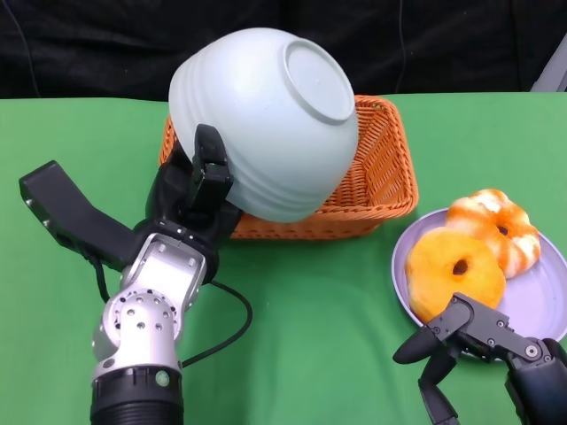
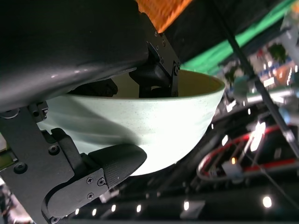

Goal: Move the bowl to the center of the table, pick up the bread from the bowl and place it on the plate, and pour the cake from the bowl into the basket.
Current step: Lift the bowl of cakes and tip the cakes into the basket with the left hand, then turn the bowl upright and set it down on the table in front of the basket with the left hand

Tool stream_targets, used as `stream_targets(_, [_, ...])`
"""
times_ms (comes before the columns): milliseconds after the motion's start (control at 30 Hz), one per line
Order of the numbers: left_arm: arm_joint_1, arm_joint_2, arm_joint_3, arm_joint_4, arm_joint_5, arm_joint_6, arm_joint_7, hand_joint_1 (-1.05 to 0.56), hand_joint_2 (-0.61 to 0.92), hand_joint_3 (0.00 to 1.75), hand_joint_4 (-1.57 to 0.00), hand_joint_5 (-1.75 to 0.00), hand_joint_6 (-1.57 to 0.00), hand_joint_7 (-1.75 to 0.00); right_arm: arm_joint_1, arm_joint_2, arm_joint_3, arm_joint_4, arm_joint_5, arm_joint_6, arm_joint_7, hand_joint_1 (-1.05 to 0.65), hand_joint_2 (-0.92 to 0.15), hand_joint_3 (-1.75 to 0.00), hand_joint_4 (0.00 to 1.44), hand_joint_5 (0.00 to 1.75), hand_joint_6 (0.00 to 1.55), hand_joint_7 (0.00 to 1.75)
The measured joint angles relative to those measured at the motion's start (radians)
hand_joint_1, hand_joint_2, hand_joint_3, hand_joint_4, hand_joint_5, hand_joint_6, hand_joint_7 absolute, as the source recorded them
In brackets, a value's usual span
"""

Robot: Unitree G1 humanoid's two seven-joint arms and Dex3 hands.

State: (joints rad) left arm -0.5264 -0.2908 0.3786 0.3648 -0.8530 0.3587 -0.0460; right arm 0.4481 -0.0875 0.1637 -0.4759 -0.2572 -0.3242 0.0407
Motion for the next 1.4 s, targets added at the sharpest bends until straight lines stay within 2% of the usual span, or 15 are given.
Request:
stream_targets(167, [0.000,0.016,-0.008,0.005,0.000,-0.011,-0.120,-0.33,0.23,1.75,-1.12,-1.75,-0.89,-1.75,0.000,-0.001,-0.007,0.008,0.004,-0.006,0.001,0.09,-0.29,-1.34,0.64,1.55,0.61,1.28])
stream_targets(500, [0.068,0.068,-0.070,-0.081,0.083,-0.035,-0.197,-0.26,0.26,1.73,-1.11,-1.75,-0.92,-1.74,-0.001,-0.005,-0.016,0.014,0.015,-0.008,0.004,0.09,-0.30,-1.33,0.65,1.55,0.62,1.27])
stream_targets(700, [0.178,0.178,-0.171,-0.234,0.190,-0.048,-0.301,-0.18,0.26,1.70,-1.08,-1.75,-0.93,-1.68,-0.001,-0.007,-0.023,0.013,0.015,-0.009,0.006,0.05,-0.31,-1.30,0.65,1.55,0.61,1.26])
stream_targets(1267, [0.201,0.195,-0.195,-0.268,0.198,-0.048,-0.314,-0.18,0.25,1.71,-1.08,-1.75,-0.94,-1.66,-0.001,-0.007,-0.023,0.012,0.016,-0.008,0.007,0.05,-0.32,-1.29,0.65,1.56,0.61,1.26])
stream_targets(1300, [0.213,0.208,-0.212,-0.276,0.242,-0.090,-0.325,-0.14,0.31,1.57,-1.07,-1.75,-0.97,-1.59,-0.003,-0.007,-0.022,0.012,0.016,-0.008,0.009,0.04,-0.33,-1.29,0.64,1.55,0.61,1.26])
stream_targets(1400, [0.295,0.304,-0.298,-0.323,0.447,-0.313,-0.418,-0.12,0.35,1.46,-1.06,-1.75,-0.99,-1.54,0.003,-0.007,-0.025,0.005,0.017,-0.005,0.010,0.04,-0.34,-1.27,0.64,1.55,0.60,1.26])
